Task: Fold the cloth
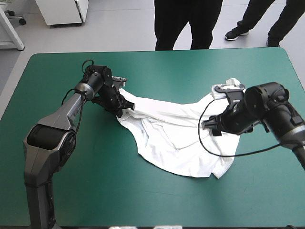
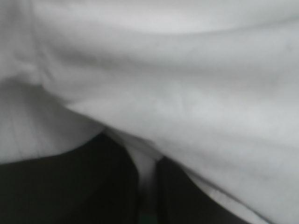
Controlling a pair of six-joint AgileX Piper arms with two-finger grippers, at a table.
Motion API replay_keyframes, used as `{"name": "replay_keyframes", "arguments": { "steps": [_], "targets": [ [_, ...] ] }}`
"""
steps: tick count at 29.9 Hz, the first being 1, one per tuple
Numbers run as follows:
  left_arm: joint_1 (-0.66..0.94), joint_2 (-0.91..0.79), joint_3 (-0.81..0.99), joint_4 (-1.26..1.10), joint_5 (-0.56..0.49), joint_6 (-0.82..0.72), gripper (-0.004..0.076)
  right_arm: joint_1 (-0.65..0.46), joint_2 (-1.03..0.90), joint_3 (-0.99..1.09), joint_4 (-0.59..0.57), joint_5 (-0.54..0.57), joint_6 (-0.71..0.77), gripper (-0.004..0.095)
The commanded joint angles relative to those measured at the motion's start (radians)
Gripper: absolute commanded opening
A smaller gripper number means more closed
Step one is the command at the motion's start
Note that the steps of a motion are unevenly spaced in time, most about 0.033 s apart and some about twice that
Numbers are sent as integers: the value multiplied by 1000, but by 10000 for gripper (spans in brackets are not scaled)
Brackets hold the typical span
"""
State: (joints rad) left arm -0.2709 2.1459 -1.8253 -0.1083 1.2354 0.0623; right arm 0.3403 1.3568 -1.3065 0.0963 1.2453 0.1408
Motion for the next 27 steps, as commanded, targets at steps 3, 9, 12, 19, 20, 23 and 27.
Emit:
{"name": "replay_keyframes", "arguments": {
  "steps": [3,9,12,19,20,23,27],
  "targets": [
    [3,-8,-1,52,-56,-7,-9,129,-96,124,-14,3,39,649],
    [3,-8,-1,48,-49,-7,-9,270,-99,209,-65,3,101,651],
    [3,-8,-1,40,-49,-7,-9,277,-99,255,-103,3,148,651],
    [3,-8,-1,10,-71,-7,-9,277,-99,340,-134,-48,167,649],
    [3,-8,-1,5,-71,12,-9,277,-99,359,-129,-64,167,649],
    [3,-8,-1,3,-69,14,-9,277,-99,416,-129,-140,177,650],
    [3,-8,-1,-1,-73,14,-9,277,-81,454,-134,-209,195,650]
  ]
}}
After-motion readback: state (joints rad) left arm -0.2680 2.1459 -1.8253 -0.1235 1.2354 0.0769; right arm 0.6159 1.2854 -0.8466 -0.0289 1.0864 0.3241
